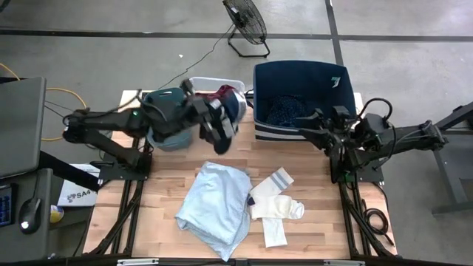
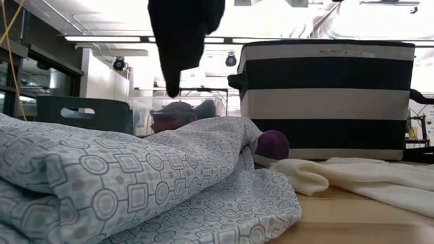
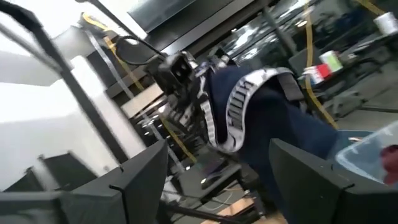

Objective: Pick & Place Cloths
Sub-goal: Put the blue boxer shorts into the transparent bin

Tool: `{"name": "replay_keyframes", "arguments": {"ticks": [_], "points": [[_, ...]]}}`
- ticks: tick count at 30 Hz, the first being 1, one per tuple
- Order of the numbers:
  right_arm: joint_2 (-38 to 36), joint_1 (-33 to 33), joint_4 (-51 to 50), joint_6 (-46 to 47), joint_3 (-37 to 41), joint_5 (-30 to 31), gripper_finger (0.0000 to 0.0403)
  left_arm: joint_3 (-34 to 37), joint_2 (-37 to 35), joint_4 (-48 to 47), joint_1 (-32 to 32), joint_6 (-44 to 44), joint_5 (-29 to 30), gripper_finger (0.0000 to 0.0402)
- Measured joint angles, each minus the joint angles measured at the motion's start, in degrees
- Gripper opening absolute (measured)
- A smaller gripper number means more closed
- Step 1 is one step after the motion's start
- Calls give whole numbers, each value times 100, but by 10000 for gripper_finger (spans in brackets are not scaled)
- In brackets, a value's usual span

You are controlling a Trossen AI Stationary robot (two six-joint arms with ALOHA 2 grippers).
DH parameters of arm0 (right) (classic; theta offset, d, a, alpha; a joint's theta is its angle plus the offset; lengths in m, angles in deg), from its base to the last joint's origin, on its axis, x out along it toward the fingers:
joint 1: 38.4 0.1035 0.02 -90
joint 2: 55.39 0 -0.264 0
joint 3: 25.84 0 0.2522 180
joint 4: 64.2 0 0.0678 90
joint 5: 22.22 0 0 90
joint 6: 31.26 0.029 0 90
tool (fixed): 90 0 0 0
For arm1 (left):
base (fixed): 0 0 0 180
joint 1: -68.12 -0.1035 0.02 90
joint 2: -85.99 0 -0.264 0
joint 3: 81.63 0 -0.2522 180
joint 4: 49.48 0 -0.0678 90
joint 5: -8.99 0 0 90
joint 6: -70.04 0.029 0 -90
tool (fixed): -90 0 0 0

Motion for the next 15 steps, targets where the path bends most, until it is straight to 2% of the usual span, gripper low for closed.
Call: {"name": "replay_keyframes", "arguments": {"ticks": [5, 15], "points": [[84, 0, -40, -4, 0, 422, 270, -2, -172, 31, -680, 916, -105, 0], [326, 0, -51, 149, 0, 534, 270, 2, -108, 288, -2360, 2386, -1370, 0]]}}
